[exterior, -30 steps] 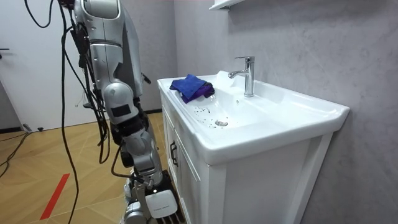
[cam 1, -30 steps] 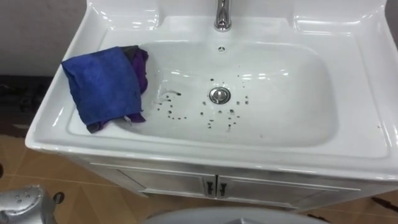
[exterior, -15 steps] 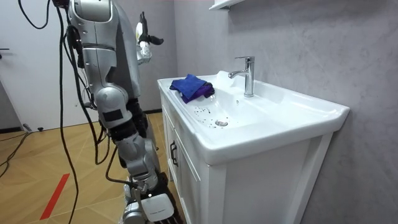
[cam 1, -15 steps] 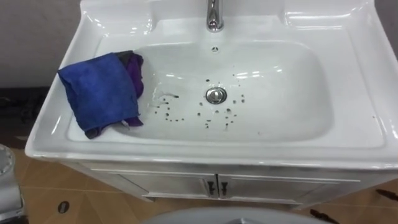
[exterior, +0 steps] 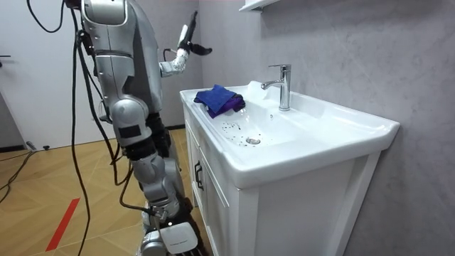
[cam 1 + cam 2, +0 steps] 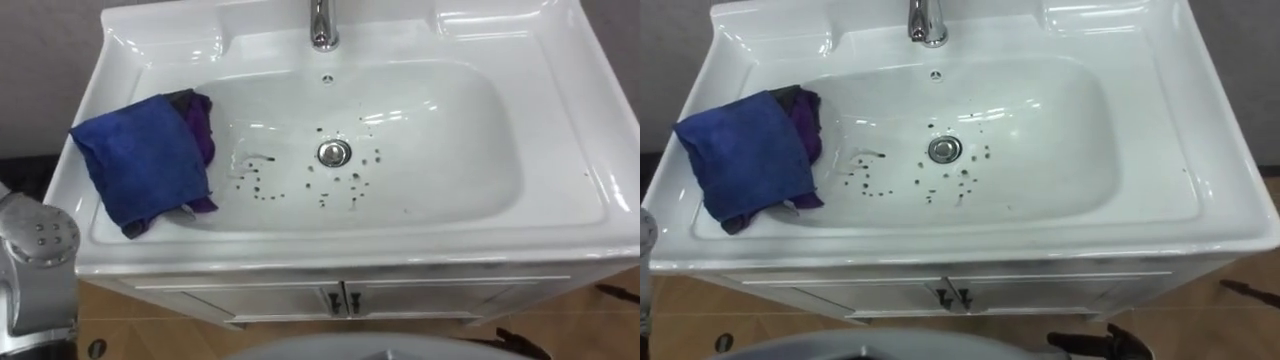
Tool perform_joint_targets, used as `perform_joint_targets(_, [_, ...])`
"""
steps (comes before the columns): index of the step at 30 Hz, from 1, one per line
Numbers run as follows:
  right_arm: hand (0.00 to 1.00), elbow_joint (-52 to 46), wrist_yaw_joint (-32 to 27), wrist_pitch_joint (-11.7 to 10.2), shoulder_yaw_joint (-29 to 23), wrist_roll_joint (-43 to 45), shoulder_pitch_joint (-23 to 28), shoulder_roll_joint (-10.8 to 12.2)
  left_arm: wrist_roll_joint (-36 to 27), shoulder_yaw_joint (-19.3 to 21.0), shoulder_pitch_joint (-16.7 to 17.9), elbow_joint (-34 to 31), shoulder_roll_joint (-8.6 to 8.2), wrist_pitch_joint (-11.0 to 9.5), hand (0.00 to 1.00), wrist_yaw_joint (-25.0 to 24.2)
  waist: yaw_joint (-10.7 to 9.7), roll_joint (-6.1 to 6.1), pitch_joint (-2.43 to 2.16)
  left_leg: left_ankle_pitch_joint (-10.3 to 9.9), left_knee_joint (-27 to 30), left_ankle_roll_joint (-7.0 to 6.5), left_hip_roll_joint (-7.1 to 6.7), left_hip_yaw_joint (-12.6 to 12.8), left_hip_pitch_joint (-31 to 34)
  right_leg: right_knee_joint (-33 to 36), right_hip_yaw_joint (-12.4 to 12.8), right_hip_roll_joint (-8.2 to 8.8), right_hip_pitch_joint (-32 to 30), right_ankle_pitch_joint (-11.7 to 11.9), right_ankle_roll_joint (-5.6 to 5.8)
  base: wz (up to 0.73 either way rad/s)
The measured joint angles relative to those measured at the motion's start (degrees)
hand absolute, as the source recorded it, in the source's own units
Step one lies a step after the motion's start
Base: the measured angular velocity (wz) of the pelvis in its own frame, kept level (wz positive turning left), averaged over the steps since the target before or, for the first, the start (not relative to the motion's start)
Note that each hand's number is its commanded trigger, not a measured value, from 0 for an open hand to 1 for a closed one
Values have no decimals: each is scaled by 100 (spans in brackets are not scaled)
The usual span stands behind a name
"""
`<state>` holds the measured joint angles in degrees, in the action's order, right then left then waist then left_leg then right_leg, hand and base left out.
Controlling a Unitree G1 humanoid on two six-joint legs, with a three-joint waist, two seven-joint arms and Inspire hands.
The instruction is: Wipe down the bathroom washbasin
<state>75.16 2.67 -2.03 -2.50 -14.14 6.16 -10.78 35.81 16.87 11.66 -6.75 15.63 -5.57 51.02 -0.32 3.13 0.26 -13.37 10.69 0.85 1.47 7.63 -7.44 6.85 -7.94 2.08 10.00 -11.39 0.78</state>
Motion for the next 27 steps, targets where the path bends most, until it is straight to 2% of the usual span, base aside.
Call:
perform_joint_targets(4, [0,60,36,24,9,5,-63,77,187,-266,141,246,-421,28,0,-288,-33,-115,-33,0,0,0,1,1,8,-5,3,-2,-1,0,0,-1])
perform_joint_targets(7, [0,54,114,44,18,-2,-62,122,182,-528,174,546,-554,82,0,-420,-74,-211,-71,0,-1,0,1,-14,9,0,-4,-4,3,1,-1,0])
perform_joint_targets(9, [0,41,118,66,48,7,-63,127,182,-703,174,692,-583,141,0,-458,-92,-235,-86,0,0,0,-1,-14,6,3,0,0,2,5,4,-2])
perform_joint_targets(16, [0,58,114,87,125,11,-110,123,181,-1116,167,1018,-630,142,0,-686,-118,-227,-73,0,-6,0,2,-17,-4,-2,13,-2,-1,6,6,-1])
perform_joint_targets(21, [0,161,117,92,125,-6,-194,126,185,-1174,166,1015,-638,142,0,-819,-150,-229,-52,0,-2,0,5,-24,6,2,4,-5,-4,6,6,0])
perform_joint_targets(27, [0,178,111,88,127,-11,-211,122,171,-1272,161,882,-637,116,0,-823,-158,-222,-47,0,-6,0,5,-34,6,1,-3,-5,-6,6,6,0])
